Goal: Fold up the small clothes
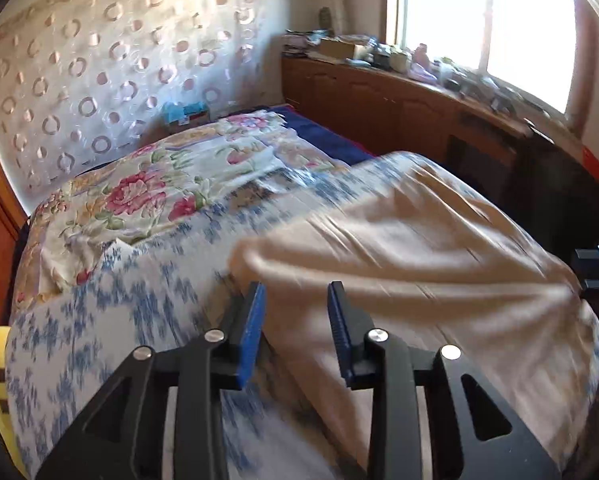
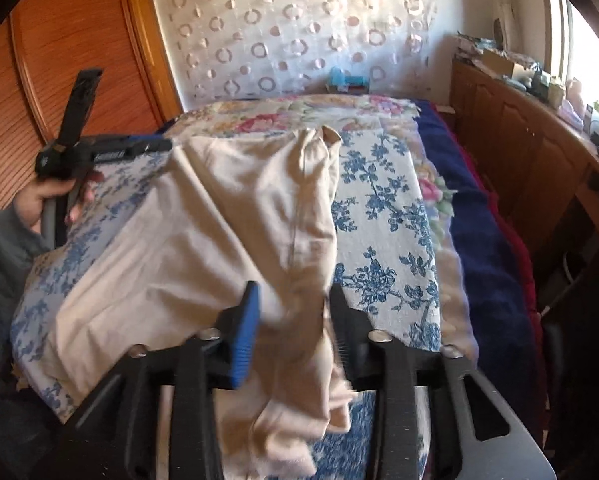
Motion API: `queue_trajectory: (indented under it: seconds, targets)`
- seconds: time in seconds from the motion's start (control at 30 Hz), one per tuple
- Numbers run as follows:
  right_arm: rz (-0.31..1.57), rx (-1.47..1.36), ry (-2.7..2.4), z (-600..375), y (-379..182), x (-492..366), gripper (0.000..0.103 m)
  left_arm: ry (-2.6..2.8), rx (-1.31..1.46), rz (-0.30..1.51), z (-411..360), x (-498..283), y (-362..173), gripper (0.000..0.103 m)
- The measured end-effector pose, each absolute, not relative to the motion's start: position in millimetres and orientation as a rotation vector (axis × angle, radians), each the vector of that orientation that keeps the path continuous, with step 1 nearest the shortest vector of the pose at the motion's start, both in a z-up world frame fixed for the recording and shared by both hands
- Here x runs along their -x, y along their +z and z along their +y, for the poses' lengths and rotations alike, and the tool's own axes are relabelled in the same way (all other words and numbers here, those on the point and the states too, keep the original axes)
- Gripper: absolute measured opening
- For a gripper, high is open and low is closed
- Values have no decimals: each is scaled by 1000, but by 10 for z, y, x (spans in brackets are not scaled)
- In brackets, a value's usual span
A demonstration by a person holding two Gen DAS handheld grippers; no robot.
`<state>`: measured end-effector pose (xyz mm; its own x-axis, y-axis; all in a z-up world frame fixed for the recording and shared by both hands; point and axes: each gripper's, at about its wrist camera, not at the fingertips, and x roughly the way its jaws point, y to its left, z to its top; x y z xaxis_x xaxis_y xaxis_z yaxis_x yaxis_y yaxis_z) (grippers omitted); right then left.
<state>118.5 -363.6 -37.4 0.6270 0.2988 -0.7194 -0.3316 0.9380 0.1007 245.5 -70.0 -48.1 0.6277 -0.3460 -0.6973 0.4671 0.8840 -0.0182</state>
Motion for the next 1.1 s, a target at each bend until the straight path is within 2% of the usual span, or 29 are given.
queue_trajectory:
  seconds: [0.3, 0.37, 0.43, 0.53, 1.0, 1.1]
  targets:
    - [854, 29, 371, -3764, -571, -660, 50, -536, -133, 809, -703, -1279, -613, 35]
    - [857, 18, 369, -3795, -619, -596, 55, -530, -127, 805, -692, -1108, -613, 37]
    - [854, 11, 351, -3810, -656, -528, 66, -527, -121, 809, -676, -975, -623, 39]
    - [861, -13, 334, -3825, -706, -489, 67, -520, -122, 815, -660, -783, -650, 41]
    - [867, 6, 315, -3625, -832, -515, 68, -519, -78, 850, -593, -567, -868, 43]
    - [854, -7, 315, -3616, -831, -530, 70, -518, -75, 852, -595, -532, -888, 43]
